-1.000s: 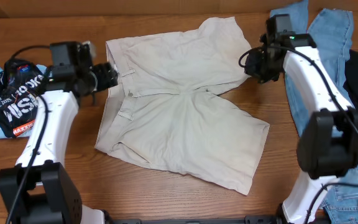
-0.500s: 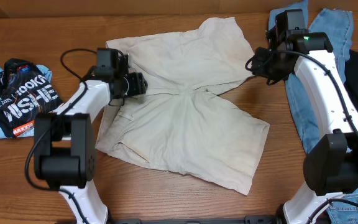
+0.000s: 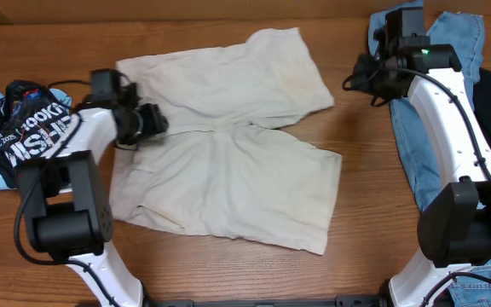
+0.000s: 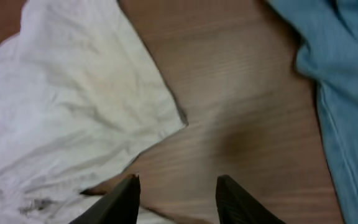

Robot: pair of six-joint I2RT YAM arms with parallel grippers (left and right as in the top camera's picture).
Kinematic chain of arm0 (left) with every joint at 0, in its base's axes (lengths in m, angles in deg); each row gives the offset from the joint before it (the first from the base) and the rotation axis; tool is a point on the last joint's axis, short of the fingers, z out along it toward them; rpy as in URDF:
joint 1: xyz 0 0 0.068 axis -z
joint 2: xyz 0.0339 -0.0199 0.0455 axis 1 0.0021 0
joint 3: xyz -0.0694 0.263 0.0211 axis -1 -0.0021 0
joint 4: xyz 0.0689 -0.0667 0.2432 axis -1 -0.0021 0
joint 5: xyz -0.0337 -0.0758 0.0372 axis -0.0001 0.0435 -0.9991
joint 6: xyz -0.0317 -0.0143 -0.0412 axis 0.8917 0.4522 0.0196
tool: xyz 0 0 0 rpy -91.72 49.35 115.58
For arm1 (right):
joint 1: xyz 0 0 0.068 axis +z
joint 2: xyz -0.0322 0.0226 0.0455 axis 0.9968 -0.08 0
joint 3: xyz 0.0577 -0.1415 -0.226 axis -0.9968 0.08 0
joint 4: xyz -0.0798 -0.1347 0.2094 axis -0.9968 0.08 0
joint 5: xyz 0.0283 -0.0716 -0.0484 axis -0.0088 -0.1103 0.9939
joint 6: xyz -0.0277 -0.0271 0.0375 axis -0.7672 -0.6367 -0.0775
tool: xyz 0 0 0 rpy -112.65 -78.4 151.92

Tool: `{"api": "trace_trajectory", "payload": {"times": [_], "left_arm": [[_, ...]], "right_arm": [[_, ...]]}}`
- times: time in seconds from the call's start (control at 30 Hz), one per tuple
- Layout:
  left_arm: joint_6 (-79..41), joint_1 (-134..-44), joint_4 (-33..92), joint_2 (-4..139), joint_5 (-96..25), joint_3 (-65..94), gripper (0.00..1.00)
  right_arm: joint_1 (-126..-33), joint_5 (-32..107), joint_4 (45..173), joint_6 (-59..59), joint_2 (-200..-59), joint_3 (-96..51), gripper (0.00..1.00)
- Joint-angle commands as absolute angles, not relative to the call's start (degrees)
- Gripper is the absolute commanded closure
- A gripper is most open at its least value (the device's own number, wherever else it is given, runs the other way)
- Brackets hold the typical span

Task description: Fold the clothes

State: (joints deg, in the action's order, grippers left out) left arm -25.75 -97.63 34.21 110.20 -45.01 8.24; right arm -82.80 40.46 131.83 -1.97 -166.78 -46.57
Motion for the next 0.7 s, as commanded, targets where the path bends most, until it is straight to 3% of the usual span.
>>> {"api": "trace_trajectory", "payload": {"times": [0.0,0.23,0.57,0.67], "left_arm": [[-28.2,-99.3,32.5,112.5,-46.7,7.1,0.37],[-28.2,-97.3,32.3,112.5,-46.7,7.1,0.34],[-28.2,-97.2,31.8,112.5,-46.9,7.1,0.33],[-28.2,-97.2,31.7,112.5,-46.9,7.1,0.33]], "right_arm": [[-82.9,38.3,129.0,-2.3,-169.5,-46.9,0.55],[-82.9,31.2,119.7,-2.3,-180.1,-47.0,0.43],[-82.9,26.1,114.5,-1.8,-190.8,-47.0,0.42],[-82.9,25.0,115.1,-1.8,-191.2,-47.0,0.50]]}}
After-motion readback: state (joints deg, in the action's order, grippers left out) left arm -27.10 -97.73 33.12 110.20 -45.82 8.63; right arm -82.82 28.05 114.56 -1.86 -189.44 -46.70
